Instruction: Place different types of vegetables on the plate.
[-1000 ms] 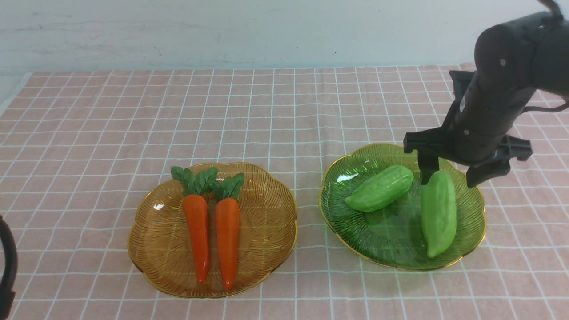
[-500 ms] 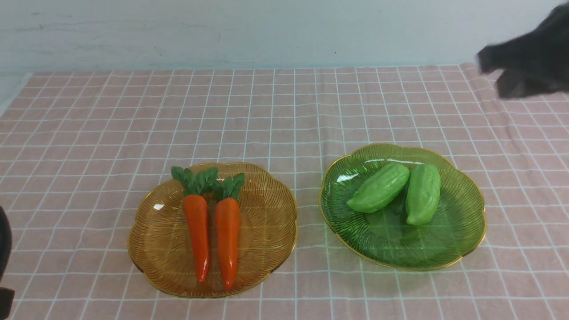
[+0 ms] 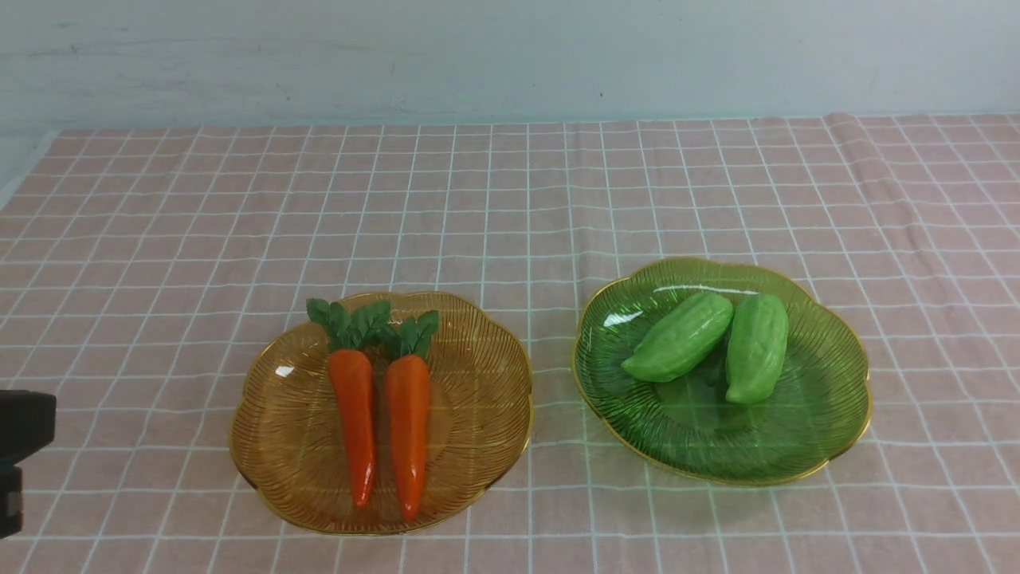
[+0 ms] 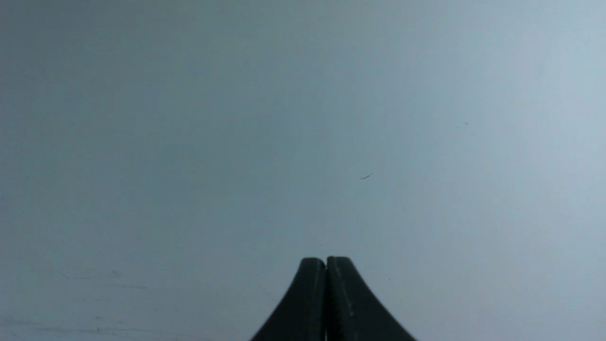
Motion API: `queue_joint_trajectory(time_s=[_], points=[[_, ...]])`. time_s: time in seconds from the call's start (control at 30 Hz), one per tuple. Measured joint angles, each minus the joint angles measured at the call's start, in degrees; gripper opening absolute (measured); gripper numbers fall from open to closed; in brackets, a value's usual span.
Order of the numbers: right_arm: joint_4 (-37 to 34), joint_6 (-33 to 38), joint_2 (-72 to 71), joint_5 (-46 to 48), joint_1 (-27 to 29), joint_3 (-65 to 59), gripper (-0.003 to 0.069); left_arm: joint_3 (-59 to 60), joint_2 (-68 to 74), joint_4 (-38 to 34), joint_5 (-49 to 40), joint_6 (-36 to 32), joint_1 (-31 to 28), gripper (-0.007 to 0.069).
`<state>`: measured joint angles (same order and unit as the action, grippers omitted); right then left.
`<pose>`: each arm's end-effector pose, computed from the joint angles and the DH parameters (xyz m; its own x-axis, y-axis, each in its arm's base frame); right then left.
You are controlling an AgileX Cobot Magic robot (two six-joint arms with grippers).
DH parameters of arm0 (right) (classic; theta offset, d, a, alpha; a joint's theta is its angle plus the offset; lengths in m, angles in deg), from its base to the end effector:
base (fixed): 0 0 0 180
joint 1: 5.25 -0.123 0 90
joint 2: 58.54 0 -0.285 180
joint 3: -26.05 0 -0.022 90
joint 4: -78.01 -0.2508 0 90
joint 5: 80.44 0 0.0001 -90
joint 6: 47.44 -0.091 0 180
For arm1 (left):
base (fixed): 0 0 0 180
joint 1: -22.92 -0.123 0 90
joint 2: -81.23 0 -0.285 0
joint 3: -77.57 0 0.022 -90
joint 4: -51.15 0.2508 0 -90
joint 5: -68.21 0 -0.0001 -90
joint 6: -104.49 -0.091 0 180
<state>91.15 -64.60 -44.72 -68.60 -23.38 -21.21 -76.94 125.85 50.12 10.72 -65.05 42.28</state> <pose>0.0193 0.0018 0.3587 0.2630 0.1648 -0.9506 -0.2890 0.9535 0.0853 0.0916 -0.0336 0.3736 -0.6305 0.0191 -0.7760 0.2265 0.9607 -0.1604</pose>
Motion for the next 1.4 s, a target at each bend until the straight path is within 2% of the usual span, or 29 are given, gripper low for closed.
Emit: queue_joint_trajectory(time_s=[0.1, 0.23, 0.53, 0.63, 0.97, 1.1, 1.17, 1.27, 1.4], points=[[1.67, -0.28, -6.13, -3.12, 0.0, -6.19, -0.0015, 0.0, -0.09, 0.0, 0.77, 0.0, 0.0, -0.0003], [6.52, 0.34, -6.66, -5.18, 0.0, -7.71, -0.0015, 2.32, -3.76, 0.0, 2.48, 0.0, 0.0, -0.0003], [8.02, 0.57, -6.66, -4.99, 0.0, -7.89, -0.0015, 19.8, -27.79, -0.08, 14.33, 0.11, 0.0, -0.0003], [8.02, 0.57, -6.66, -4.99, 0.0, -7.89, -0.0015, 22.52, -31.54, -1.04, 14.86, 0.16, 0.0, -0.0003], [8.02, 0.63, -6.66, -4.99, 0.0, -7.89, -0.0015, 24.2, -32.69, -1.06, 11.11, 0.05, 0.0, -0.0003], [8.02, 0.63, -6.66, -4.99, 0.0, -7.89, -0.0015, 24.2, -32.69, 1.02, 11.73, -1.64, 0.0, -0.0003], [8.02, 0.63, -6.66, -4.99, 0.0, -7.89, -0.0015, 24.51, -32.69, 2.17, 14.85, -2.98, -0.09, -0.0003], [8.02, 0.63, -6.66, -4.99, 0.0, -7.89, -0.0015, 27.31, -33.3, 3.68, 20.82, -6.68, -2.98, -0.0003], [8.02, 0.63, -6.66, -4.99, 0.0, -7.89, -0.0015, 36.06, -35.48, 3.31, 28.68, -11.3, -11.36, -0.0003]])
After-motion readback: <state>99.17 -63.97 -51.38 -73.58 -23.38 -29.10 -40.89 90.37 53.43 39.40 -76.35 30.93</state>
